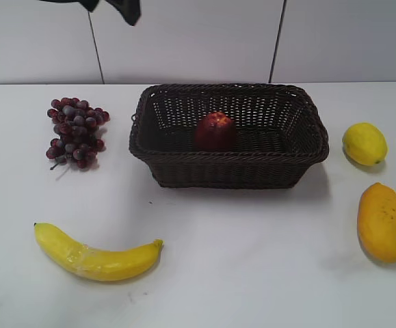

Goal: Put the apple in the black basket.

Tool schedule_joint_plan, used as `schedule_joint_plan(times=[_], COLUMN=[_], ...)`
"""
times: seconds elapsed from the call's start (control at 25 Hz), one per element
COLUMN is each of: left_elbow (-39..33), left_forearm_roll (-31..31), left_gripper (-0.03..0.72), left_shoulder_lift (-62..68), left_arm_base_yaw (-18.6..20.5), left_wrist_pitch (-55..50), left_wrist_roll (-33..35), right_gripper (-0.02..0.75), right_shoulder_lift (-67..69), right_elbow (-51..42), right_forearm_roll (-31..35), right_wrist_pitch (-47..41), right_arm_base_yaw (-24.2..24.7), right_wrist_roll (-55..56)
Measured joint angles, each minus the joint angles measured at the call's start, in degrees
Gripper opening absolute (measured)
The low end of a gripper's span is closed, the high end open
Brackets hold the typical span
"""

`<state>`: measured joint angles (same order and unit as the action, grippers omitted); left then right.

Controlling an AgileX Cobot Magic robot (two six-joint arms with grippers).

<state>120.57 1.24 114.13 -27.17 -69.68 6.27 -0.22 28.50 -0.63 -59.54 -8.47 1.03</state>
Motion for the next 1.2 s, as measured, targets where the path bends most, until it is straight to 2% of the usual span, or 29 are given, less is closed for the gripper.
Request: schedule_joint_plan(times=[0.16,0.32,0.52,0.64,1.0,1.2], left_elbow=[-6.95,-17.66,-29.29,-34.26,-48.08,-59.00], left_forearm_roll=[0.00,0.70,4.10,4.87,7.38,8.07], left_gripper=[0.573,0.572,0.571,0.571,0.571,0.582], left_shoulder_lift=[-4.22,-8.87,-17.06,-23.23,-42.11,-51.58], left_arm_base_yaw=[7.20,15.23,24.70,26.12,26.12,26.12], left_wrist_pitch=[0.00,0.00,-0.08,-0.21,-0.08,-0.09], left_wrist_roll=[0.00,0.00,0.00,0.00,0.00,0.18], right_gripper=[0.560,0.560,0.560,0.560,0.560,0.560], right_shoulder_lift=[0.00,0.00,0.00,0.00,0.00,0.00], right_elbow=[0.00,0.00,0.00,0.00,0.00,0.00], right_forearm_roll=[0.00,0.00,0.00,0.00,0.00,0.00], right_wrist_pitch=[0.00,0.00,0.00,0.00,0.00,0.05], right_arm_base_yaw=[0.00,0.00,0.00,0.00,0.00,0.00], right_wrist_roll=[0.00,0.00,0.00,0.00,0.00,0.00])
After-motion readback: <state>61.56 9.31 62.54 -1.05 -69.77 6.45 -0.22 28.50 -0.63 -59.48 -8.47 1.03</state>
